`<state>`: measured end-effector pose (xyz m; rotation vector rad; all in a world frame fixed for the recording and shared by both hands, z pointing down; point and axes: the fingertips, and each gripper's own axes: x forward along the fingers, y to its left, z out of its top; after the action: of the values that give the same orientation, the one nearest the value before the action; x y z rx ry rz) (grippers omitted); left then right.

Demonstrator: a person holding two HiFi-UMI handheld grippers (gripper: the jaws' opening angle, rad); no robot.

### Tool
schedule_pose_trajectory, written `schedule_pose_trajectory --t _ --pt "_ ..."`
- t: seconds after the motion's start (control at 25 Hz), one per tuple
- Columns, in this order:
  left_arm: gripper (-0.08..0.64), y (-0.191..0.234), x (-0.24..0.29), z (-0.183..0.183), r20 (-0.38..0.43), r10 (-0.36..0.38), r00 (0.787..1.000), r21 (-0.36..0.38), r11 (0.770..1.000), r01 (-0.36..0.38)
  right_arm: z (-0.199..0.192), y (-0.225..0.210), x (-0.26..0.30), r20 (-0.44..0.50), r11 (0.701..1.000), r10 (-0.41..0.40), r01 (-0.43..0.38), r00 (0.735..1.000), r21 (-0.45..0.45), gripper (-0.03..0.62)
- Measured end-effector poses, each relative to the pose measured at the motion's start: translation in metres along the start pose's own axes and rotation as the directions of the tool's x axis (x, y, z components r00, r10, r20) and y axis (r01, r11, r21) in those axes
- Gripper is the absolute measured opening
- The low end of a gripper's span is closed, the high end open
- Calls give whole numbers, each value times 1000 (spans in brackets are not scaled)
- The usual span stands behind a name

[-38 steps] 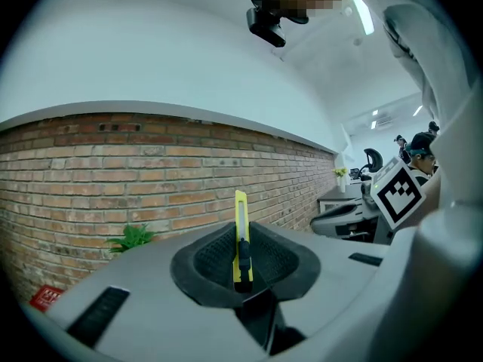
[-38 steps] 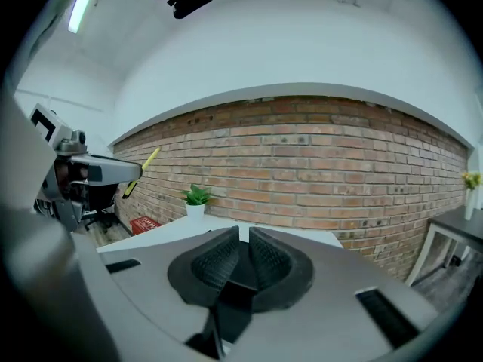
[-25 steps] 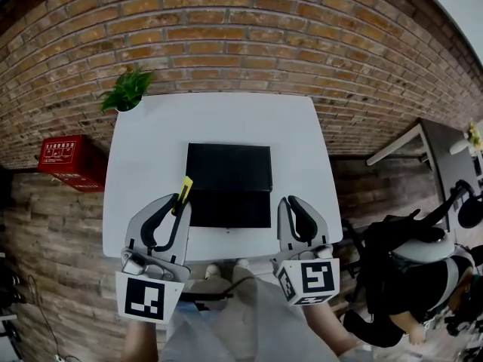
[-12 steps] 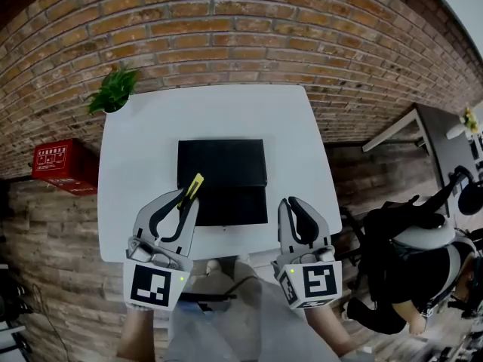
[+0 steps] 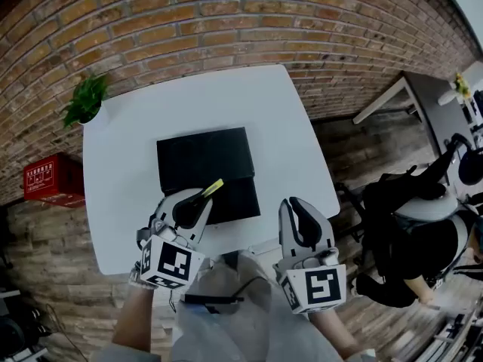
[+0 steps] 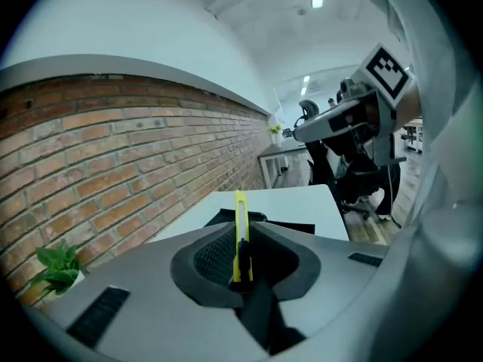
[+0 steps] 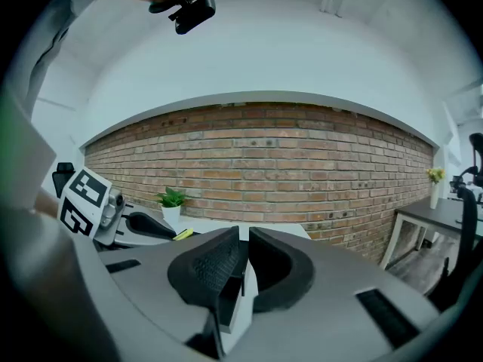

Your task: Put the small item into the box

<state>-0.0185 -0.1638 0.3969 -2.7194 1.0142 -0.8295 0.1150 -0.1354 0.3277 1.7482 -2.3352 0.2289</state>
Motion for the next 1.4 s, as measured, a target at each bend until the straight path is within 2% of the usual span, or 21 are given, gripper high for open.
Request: schedule_pose_trajectory --t 0.12,0.24,0.32,0.44,0.68,0.8,0.96,1.04,1.16,1.28,1.4 --pt "64 -12 24 -17 -59 -82 995 33 996 84 -9 -8 -4 -18 999 -28 28 999 15 66" --pt "64 -25 45 -33 -127 -164 978 74 982 174 -16 -16 -7 -30 998 -51 51 998 27 66" --pt "64 -36 57 -44 -182 -224 958 81 967 241 -20 -21 -9 -36 997 -64 65 997 36 66" --pt "64 -51 71 -62 -266 -310 913 57 940 336 -24 -26 -10 -42 996 -76 78 996 47 66" --pt "64 -64 90 -91 -404 -345 847 69 912 405 -29 -32 -9 -48 995 -80 82 996 59 66" --pt "64 -68 94 -101 -465 -364 807 68 894 442 -32 -33 -7 -53 995 -73 77 996 66 66" --pt "66 -72 97 -103 -484 -395 781 30 884 466 -35 -32 -5 -61 995 -64 68 996 68 66" --pt "79 -73 96 -104 -487 -396 778 25 884 466 -36 -30 -4 -66 996 -57 61 996 67 66" --pt "87 -70 97 -101 -469 -384 795 23 895 446 -37 -28 -3 -70 997 -47 51 996 65 66" --pt "87 -64 94 -95 -440 -357 824 21 913 407 -36 -27 -3 -67 997 -37 41 997 60 66" --pt "86 -54 91 -83 -389 -314 866 14 938 346 -34 -25 -1 -61 998 -23 26 998 50 66"
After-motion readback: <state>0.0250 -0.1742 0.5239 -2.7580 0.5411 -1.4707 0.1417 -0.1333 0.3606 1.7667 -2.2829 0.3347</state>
